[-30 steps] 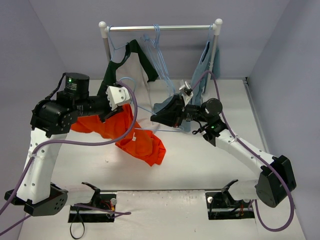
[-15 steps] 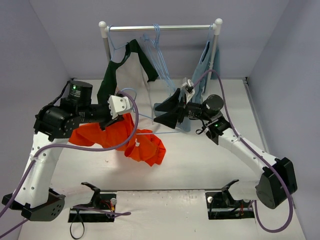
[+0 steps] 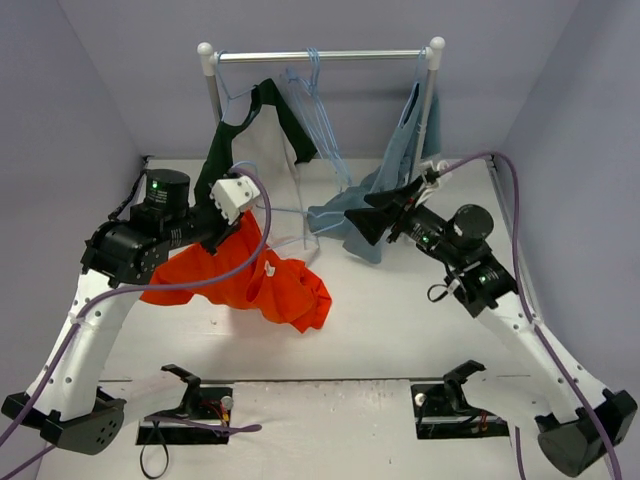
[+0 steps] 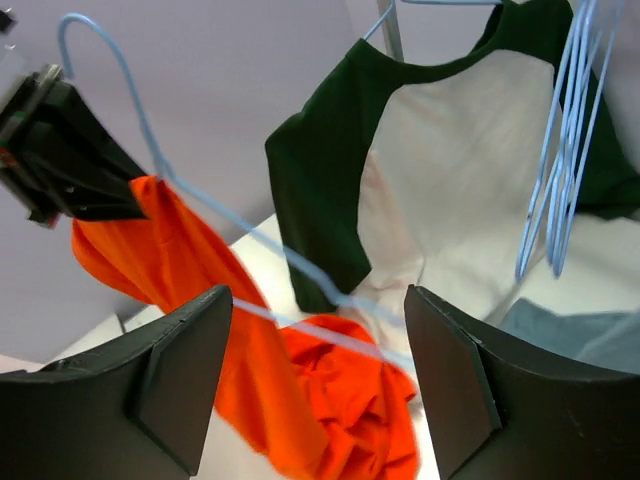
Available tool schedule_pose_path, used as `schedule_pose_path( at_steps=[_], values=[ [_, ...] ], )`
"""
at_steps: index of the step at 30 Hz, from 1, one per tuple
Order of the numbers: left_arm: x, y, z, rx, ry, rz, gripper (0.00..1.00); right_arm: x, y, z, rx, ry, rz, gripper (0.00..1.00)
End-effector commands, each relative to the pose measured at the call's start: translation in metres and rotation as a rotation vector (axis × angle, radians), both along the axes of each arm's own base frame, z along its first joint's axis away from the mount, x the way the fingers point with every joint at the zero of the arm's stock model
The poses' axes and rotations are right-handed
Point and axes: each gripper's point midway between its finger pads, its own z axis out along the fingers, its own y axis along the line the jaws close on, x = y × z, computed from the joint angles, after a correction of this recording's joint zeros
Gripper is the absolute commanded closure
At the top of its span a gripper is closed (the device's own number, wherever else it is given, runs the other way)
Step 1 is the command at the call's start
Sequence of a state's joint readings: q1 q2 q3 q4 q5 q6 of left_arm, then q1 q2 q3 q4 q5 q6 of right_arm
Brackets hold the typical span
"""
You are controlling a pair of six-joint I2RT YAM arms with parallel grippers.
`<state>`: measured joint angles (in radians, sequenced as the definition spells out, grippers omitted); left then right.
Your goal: Place the t-shirt on the hanger
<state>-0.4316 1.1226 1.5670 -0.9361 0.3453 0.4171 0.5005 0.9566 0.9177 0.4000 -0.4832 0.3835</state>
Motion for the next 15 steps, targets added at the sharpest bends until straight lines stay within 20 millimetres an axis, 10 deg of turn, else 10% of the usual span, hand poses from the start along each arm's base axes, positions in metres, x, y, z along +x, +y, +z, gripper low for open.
schedule_pose_path(
  at_steps=[1, 15],
  values=[
    [0.023, -0.006, 0.04, -0.181, -0.095, 0.147, 1.0, -0.014, 0.013, -0.027, 0.083, 0.153, -0.126, 0.39],
    [0.033, -0.025, 0.043, -0.202, -0.129, 0.285, 1.0, -0.045, 0.115, -0.099, 0.176, 0.526, -0.3, 0.38]
  ],
)
